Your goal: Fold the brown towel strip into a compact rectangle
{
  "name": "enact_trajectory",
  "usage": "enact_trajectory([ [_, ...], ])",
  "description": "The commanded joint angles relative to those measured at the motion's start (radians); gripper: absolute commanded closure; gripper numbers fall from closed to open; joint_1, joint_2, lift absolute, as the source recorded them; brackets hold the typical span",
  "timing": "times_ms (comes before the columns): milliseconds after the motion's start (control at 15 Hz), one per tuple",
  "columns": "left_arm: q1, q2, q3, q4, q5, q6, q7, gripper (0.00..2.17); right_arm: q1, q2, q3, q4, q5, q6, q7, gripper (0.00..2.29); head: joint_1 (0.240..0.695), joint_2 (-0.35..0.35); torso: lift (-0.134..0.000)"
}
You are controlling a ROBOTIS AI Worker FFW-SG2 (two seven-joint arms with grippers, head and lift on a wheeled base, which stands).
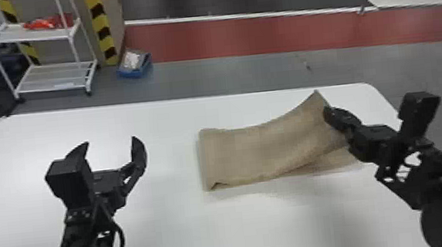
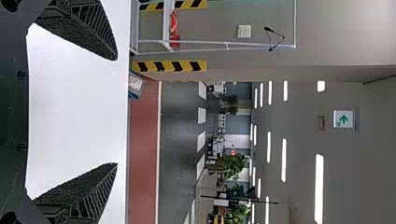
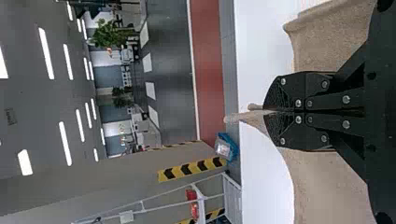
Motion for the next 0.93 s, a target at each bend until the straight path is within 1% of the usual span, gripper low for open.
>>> enact_trajectory([
  [0, -0.001, 0.000, -0.001, 0.000, 0.000, 0.005, -0.001, 0.07, -0.004, -0.011, -0.047, -0.027, -0.020, 0.006, 0.005, 1.48, 0.695, -0.100, -0.123],
  [133, -0.001, 0.003, -0.004, -0.003, 0.000, 0.005, 0.001, 0.07, -0.031, -0.031, -0.039, 0.050, 0.009, 0.000, 0.025, 1.48, 0.695, -0.117, -0.123],
  [333, -0.005, 0.002, -0.006, 0.005, -0.002, 0.002, -0.001, 0.07, -0.060, -0.031, -0.021, 0.188, 0.039, -0.050, 0.034, 1.48, 0.695, -0.136, -0.123],
  [400, -0.006, 0.000, -0.006, 0.006, -0.006, 0.005, -0.001, 0.07, -0.070, -0.025, -0.021, 0.217, 0.050, -0.040, 0.030, 1.29, 0.695, -0.139, -0.123],
  [467, -0.009, 0.000, -0.006, 0.009, -0.008, 0.002, -0.001, 0.07, -0.068, -0.020, -0.018, 0.242, 0.058, -0.077, 0.016, 0.57, 0.695, -0.141, -0.123],
  [533, -0.012, 0.000, -0.007, 0.014, -0.008, 0.002, -0.001, 0.07, -0.062, -0.020, -0.024, 0.262, 0.061, -0.135, 0.004, 0.00, 0.695, -0.143, -0.123],
  [667, -0.018, 0.000, -0.010, 0.018, -0.008, 0.002, -0.004, 0.07, -0.041, -0.019, -0.070, 0.262, 0.032, -0.194, -0.022, 0.00, 0.695, -0.155, -0.123],
  [800, -0.035, -0.002, -0.024, 0.034, -0.008, 0.002, -0.008, 0.07, -0.010, -0.017, -0.096, 0.225, 0.007, -0.227, -0.088, 0.05, 0.695, -0.173, -0.123],
  [867, -0.044, -0.002, -0.046, 0.038, -0.009, -0.001, -0.007, 0.07, 0.006, -0.013, -0.115, 0.209, -0.005, -0.252, -0.098, 0.05, 0.695, -0.203, -0.123],
])
